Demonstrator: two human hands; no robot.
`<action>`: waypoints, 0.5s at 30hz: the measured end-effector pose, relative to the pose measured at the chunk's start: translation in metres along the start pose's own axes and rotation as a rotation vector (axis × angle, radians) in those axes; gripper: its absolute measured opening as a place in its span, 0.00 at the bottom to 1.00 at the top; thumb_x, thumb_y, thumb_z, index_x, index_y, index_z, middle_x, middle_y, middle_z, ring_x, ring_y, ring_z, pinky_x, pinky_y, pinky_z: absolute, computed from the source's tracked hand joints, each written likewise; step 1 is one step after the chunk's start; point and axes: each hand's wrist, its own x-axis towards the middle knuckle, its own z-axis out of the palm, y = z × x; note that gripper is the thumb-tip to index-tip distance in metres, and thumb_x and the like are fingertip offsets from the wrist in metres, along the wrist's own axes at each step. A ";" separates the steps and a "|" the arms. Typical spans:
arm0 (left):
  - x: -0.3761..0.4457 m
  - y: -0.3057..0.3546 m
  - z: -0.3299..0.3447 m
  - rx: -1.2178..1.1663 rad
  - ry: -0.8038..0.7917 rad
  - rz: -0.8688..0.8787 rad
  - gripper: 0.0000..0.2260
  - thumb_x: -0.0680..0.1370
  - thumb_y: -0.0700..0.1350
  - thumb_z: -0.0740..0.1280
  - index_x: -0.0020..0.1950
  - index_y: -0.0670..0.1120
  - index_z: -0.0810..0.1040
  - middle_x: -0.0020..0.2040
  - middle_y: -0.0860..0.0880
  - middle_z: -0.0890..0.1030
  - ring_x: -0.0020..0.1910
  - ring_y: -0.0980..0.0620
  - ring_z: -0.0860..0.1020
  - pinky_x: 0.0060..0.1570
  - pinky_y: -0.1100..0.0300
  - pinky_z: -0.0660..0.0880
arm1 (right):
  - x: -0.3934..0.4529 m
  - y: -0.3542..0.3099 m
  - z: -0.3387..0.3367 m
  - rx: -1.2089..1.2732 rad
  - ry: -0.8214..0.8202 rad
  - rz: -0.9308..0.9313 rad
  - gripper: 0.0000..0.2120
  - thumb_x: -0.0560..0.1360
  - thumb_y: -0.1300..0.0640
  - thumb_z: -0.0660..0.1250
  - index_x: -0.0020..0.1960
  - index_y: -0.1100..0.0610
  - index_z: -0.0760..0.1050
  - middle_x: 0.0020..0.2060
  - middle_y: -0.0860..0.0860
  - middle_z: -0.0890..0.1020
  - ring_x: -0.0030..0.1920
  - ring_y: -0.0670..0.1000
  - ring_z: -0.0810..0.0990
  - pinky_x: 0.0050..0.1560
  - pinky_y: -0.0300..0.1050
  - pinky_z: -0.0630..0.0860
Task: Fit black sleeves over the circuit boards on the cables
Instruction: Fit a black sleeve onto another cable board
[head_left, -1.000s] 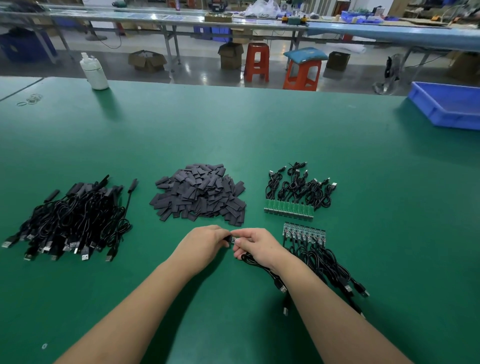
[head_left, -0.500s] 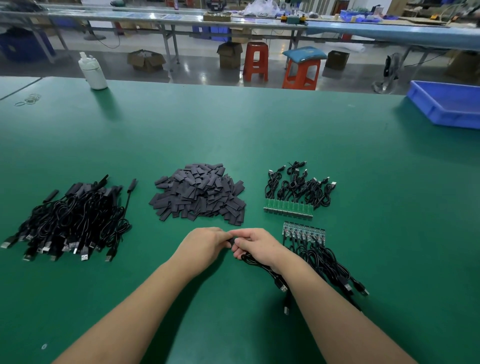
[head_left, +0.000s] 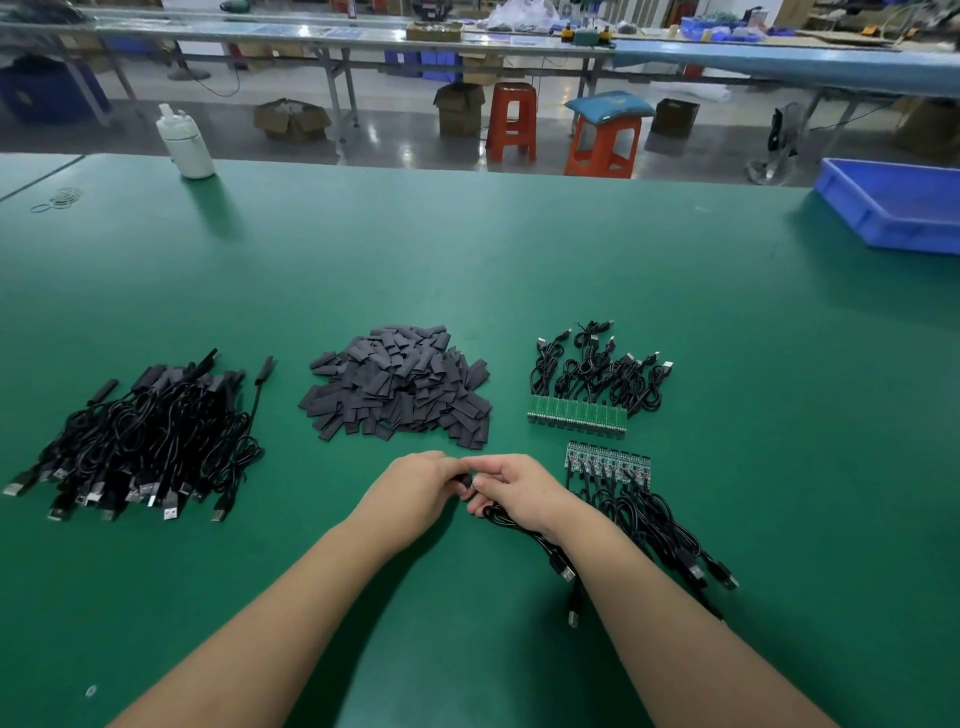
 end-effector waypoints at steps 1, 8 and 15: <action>0.000 0.000 0.001 0.003 -0.009 0.010 0.12 0.80 0.45 0.65 0.61 0.53 0.80 0.45 0.49 0.81 0.45 0.47 0.79 0.48 0.54 0.75 | 0.000 0.000 0.000 -0.003 0.000 -0.003 0.18 0.82 0.69 0.57 0.71 0.64 0.71 0.47 0.59 0.82 0.39 0.47 0.81 0.50 0.40 0.80; 0.001 0.003 0.004 0.030 -0.015 0.013 0.13 0.80 0.46 0.65 0.63 0.54 0.78 0.45 0.49 0.79 0.46 0.46 0.78 0.48 0.53 0.75 | -0.004 -0.003 0.002 0.007 0.000 -0.012 0.18 0.83 0.69 0.57 0.70 0.62 0.72 0.49 0.60 0.82 0.40 0.46 0.82 0.48 0.37 0.80; -0.005 0.007 -0.010 0.227 0.190 0.109 0.04 0.74 0.47 0.73 0.46 0.49 0.80 0.39 0.51 0.79 0.34 0.46 0.79 0.27 0.56 0.72 | -0.002 -0.004 0.002 0.103 0.015 0.041 0.12 0.83 0.59 0.59 0.60 0.57 0.80 0.54 0.54 0.85 0.44 0.49 0.85 0.56 0.43 0.79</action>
